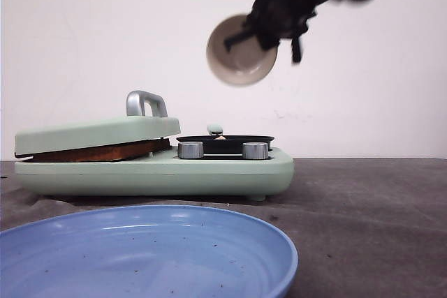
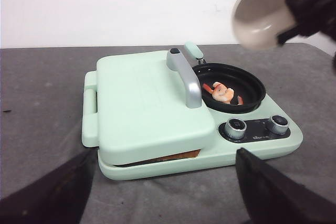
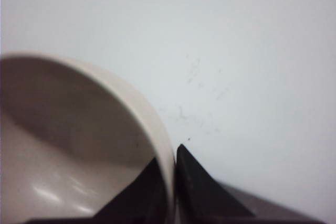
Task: Make breakfast with bread and shrimp
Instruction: 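Carry the empty bowl back and set it on the table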
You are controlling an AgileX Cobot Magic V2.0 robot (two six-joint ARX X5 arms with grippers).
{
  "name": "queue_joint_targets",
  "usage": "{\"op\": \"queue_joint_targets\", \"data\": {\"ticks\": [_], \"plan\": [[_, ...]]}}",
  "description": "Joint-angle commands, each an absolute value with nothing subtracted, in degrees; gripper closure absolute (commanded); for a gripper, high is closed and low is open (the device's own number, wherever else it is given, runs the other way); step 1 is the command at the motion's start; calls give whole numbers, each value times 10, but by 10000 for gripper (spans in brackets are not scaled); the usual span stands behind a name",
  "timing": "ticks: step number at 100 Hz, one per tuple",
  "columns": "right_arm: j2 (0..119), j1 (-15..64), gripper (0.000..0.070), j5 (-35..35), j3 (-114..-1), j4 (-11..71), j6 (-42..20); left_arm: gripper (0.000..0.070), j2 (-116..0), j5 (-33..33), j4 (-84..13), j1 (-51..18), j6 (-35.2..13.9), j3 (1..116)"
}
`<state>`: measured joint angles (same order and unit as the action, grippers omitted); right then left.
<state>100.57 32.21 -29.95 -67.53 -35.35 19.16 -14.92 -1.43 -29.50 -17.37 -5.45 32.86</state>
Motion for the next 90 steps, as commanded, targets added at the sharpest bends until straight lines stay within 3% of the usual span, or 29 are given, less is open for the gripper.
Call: {"op": "queue_joint_targets", "data": {"ticks": [1, 19, 41, 70, 90], "plan": [[984, 312, 699, -283, -707, -252, 88, 226, -149, -13, -289, -175, -53, 330], [926, 270, 699, -233, -797, -2, -15, 226, -149, -13, -288, -175, -56, 330], [916, 191, 699, -84, -948, 274, -100, 226, -149, -13, -288, -175, -56, 330], [918, 83, 699, 84, -1010, 437, -148, 226, -149, -13, -288, -175, -56, 330], [957, 23, 699, 170, -1009, 524, -143, 226, -149, -12, -288, -175, -56, 330]]}}
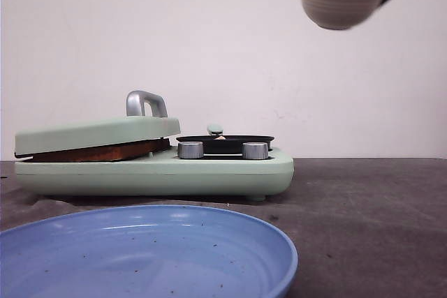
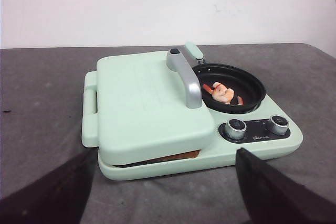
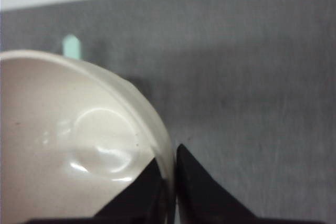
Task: Make breakfast with bread and shrimp
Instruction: 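Carry the empty bowl back and set it on the table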
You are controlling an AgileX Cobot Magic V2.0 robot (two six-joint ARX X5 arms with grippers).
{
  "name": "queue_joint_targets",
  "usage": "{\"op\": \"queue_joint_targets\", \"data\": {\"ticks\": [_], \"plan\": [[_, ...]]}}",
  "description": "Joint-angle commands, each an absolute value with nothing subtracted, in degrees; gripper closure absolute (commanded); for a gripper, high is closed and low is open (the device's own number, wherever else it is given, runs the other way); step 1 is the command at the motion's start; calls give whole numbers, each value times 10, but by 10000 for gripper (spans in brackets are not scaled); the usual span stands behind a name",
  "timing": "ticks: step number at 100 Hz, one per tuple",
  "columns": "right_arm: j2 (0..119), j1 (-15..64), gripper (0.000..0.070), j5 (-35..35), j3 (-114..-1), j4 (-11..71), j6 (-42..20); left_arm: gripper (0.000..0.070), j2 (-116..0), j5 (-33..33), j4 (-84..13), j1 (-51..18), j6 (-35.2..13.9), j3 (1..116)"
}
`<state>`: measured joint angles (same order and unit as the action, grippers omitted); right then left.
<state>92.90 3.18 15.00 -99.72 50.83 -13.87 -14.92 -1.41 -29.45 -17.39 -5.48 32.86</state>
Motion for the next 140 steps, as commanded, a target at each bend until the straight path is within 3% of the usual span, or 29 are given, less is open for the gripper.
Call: {"op": "queue_joint_targets", "data": {"ticks": [1, 18, 38, 92, 129, 136, 140], "plan": [[961, 22, 699, 173, -1009, 528, -143, 226, -149, -12, -288, -175, -56, 330], [1020, 10, 699, 201, -1007, 575, -110, 226, -149, -12, -288, -175, -56, 330], [1079, 10, 699, 201, -991, 572, -96, 226, -149, -12, -288, -175, -56, 330], [1102, 6, 699, 183, -828, 404, -112, 226, -149, -10, -288, -175, -56, 330], [1111, 6, 698, 182, -801, 391, -112, 226, -149, -10, -290, -175, -56, 330], [1111, 6, 678, 182, -801, 388, -112, 226, -149, -10, -290, -175, -56, 330], [1111, 6, 616, 182, -801, 388, -112, 226, -149, -10, -290, -175, -56, 330]]}}
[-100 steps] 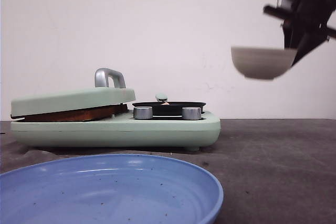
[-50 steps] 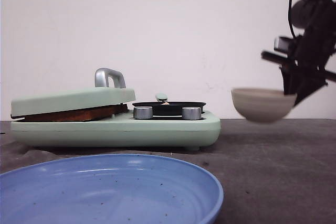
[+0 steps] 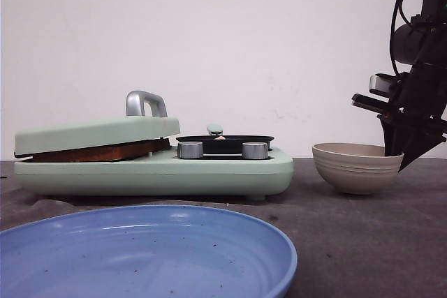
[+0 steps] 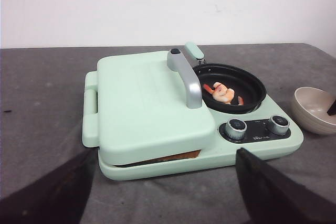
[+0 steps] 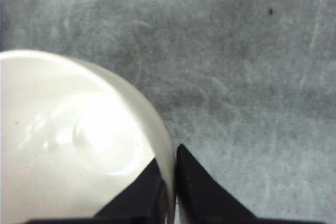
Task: Make breakfast with bread and shrimp
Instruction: 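Carry the empty bowl back and set it on the table, then open the right gripper and raise it away from the bowl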
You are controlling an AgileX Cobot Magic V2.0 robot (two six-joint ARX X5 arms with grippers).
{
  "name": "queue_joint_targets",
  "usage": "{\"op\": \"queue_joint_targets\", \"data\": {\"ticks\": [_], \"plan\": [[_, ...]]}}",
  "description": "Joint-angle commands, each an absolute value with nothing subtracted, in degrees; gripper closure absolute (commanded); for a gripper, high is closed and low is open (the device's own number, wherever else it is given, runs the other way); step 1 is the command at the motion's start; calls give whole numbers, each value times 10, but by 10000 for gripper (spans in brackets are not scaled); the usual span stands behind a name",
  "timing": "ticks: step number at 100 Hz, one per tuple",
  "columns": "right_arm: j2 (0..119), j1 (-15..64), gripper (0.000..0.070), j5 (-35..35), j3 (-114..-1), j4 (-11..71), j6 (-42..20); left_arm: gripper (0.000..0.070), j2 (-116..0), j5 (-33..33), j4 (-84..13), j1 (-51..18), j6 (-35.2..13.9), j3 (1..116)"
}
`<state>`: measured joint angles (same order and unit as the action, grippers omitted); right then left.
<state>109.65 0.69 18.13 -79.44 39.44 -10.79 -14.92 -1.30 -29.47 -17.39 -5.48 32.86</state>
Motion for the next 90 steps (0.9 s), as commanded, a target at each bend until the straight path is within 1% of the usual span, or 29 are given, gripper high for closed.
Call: {"op": "queue_joint_targets", "data": {"ticks": [1, 6, 9, 12, 14, 25, 42, 81, 90], "plan": [[1111, 6, 593, 182, -801, 388, -112, 226, -149, -10, -290, -175, -56, 330], [1110, 6, 461, 182, -801, 387, -112, 226, -149, -10, -290, -175, -56, 330], [1111, 6, 397, 182, -801, 386, -112, 226, -149, -10, -291, -175, -56, 330], [1110, 6, 360, 182, -801, 386, -111, 226, -149, -10, -291, -175, -56, 330], [1110, 6, 350, 182, -801, 386, -111, 226, -149, -10, -291, -175, -56, 330], [1101, 6, 350, 190, -801, 387, -98, 226, -149, -10, -292, -175, -56, 330], [1056, 1, 350, 198, -803, 379, -96, 226, -149, -10, -292, -175, -56, 330], [850, 0, 352, 260, -803, 373, -70, 226, -149, -11, -290, -175, -57, 330], [801, 3, 355, 261, -803, 374, -61, 226, -149, -13, -287, -175, -79, 330]]}}
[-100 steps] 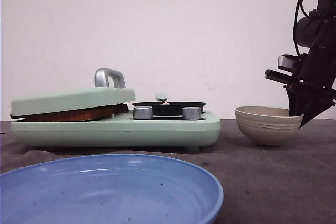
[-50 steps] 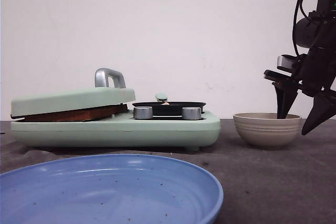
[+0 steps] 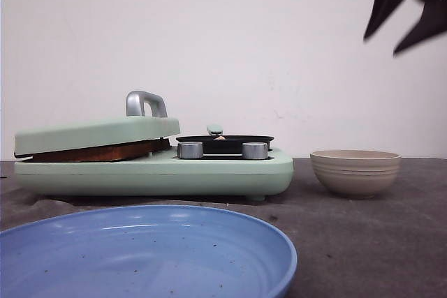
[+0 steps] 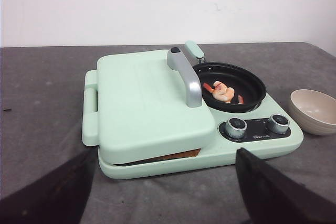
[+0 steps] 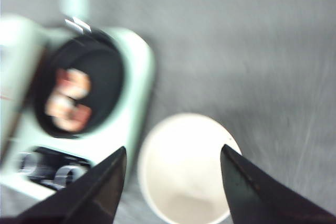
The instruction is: Make breakfast with bread and shrimp
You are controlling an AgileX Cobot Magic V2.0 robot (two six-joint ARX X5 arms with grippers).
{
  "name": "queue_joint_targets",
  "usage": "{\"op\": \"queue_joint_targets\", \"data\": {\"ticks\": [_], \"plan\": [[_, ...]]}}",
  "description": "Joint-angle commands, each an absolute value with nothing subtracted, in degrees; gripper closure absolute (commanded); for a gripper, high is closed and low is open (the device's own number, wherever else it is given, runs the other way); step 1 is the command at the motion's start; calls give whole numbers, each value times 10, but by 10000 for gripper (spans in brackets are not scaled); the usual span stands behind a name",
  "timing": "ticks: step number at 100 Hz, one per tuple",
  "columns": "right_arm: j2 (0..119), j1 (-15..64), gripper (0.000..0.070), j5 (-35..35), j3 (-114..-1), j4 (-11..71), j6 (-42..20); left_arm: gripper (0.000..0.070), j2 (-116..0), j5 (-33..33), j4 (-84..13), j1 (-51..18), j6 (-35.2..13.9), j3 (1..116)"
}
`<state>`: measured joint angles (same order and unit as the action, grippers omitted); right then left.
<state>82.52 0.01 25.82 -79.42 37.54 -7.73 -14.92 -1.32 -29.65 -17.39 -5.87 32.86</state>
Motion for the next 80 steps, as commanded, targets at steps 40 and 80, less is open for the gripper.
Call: {"op": "queue_joint_targets", "data": {"ticks": [40, 80], "plan": [[637, 33, 700, 261, -768, 411, -25, 698, -149, -18, -287, -175, -100, 330], [410, 126, 700, 250, -512, 221, -32, 700, -149, -56, -273, -175, -117, 330]]}}
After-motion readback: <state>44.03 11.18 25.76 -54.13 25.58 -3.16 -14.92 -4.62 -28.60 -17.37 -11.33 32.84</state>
